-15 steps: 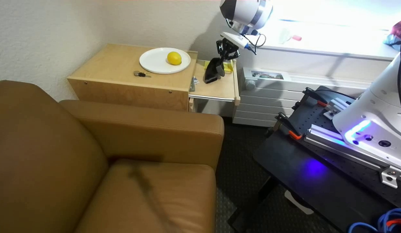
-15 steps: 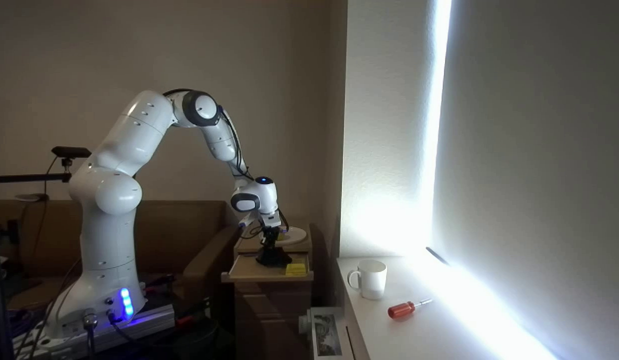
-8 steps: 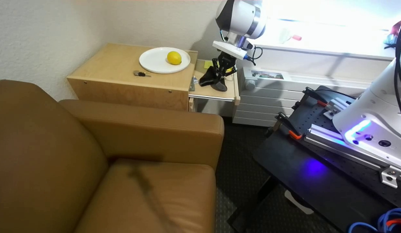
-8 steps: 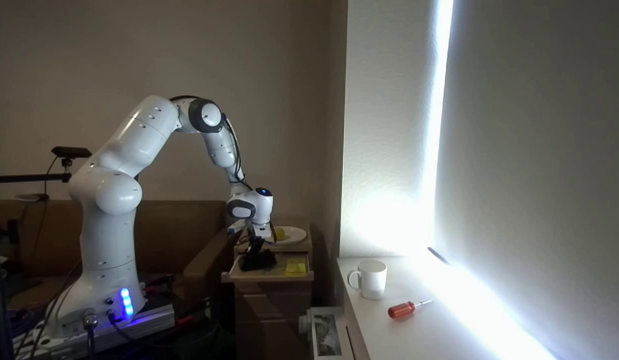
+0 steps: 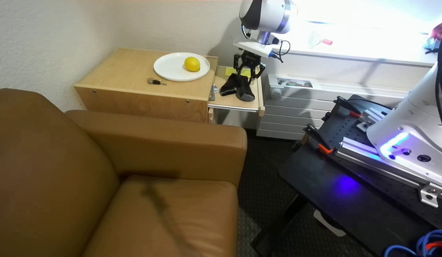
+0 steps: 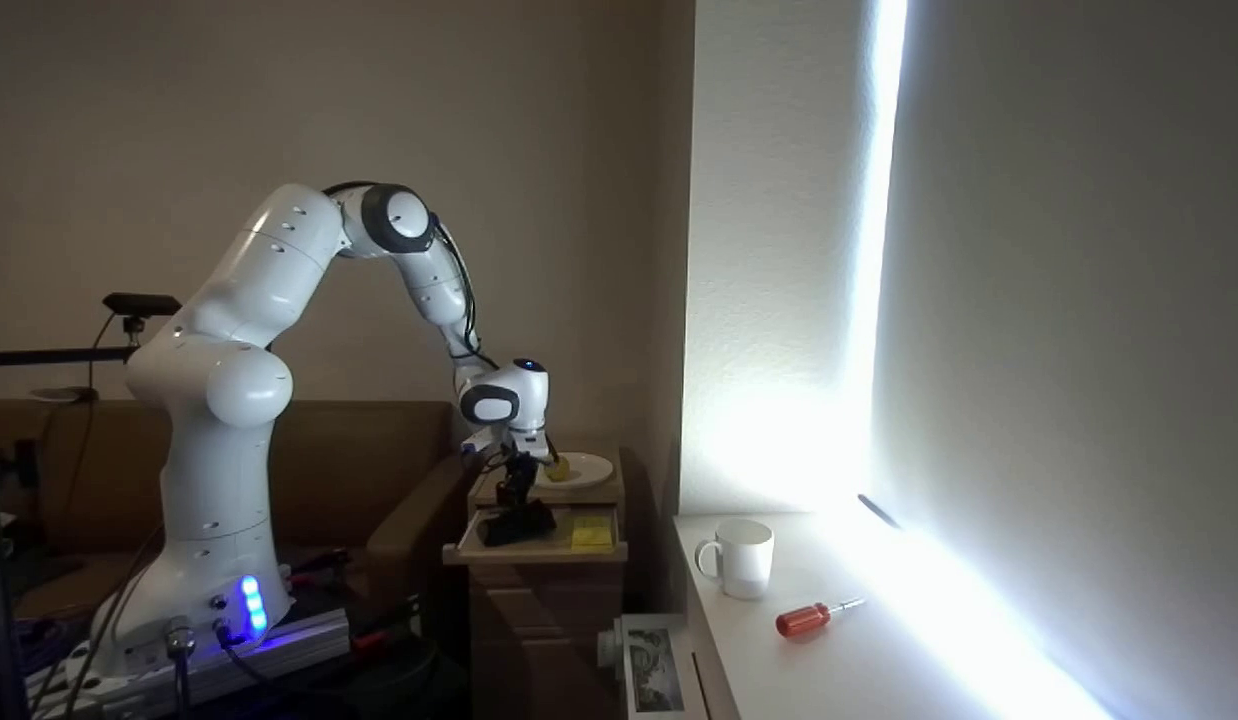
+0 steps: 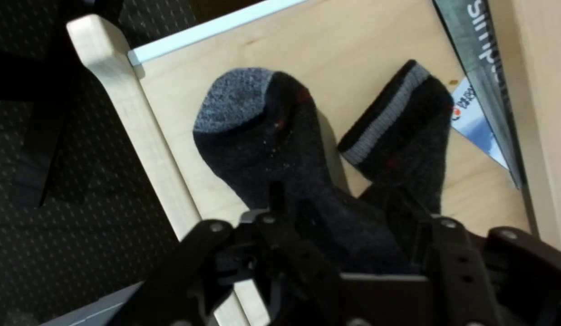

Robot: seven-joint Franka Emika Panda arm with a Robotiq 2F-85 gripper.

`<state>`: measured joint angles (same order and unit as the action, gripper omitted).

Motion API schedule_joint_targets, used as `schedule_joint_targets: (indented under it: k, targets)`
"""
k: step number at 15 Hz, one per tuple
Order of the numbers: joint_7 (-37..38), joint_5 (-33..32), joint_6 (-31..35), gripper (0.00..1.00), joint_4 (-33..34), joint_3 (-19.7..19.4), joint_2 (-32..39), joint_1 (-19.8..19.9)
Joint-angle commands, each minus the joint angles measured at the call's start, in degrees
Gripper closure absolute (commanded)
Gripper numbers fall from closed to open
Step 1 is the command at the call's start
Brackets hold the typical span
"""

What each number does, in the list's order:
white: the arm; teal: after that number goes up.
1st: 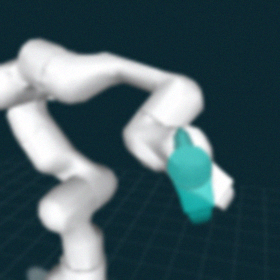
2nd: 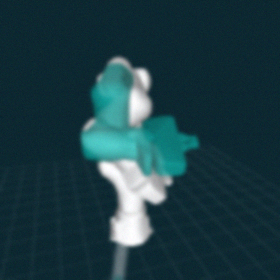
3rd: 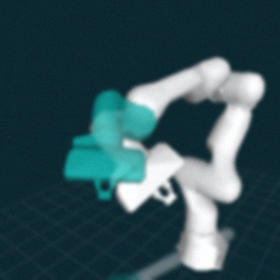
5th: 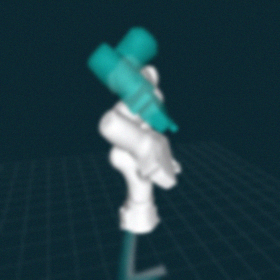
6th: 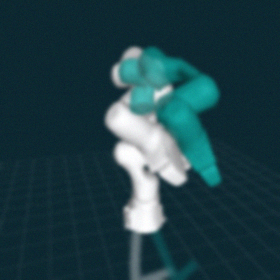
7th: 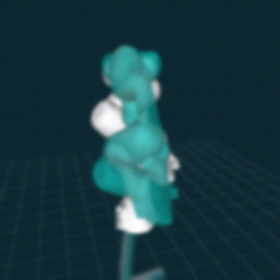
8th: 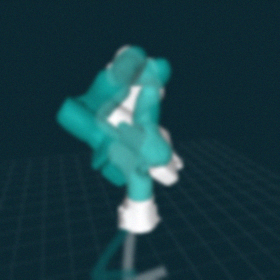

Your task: Pick the sock on the drawer tray, put it on the drawer top, close and open the drawer, then pick the sock and put it on the drawer tray

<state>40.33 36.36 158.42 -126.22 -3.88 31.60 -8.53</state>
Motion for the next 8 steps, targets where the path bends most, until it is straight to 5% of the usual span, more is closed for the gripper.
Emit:
schedule_joint_targets:
  k: [1, 2, 5, 6, 8]
  targets:
    - [1.2, -5.51, -6.17, 0.1, -5.65, -0.01, -11.12, 0.74]
    - [-0.07, -6.01, -8.85, 0.02, -6.92, 1.22, -14.7, 2.0]
    - [-5.73, -2.95, -14.05, 0.0, -10.39, 4.08, -24.67, 4.53]
    - [-1.0, -5.17, -11.0, 0.0, -5.41, 2.92, -16.82, 3.02]
    - [-0.77, -5.18, -11.93, 0.0, -6.36, 3.35, -20.23, 3.38]
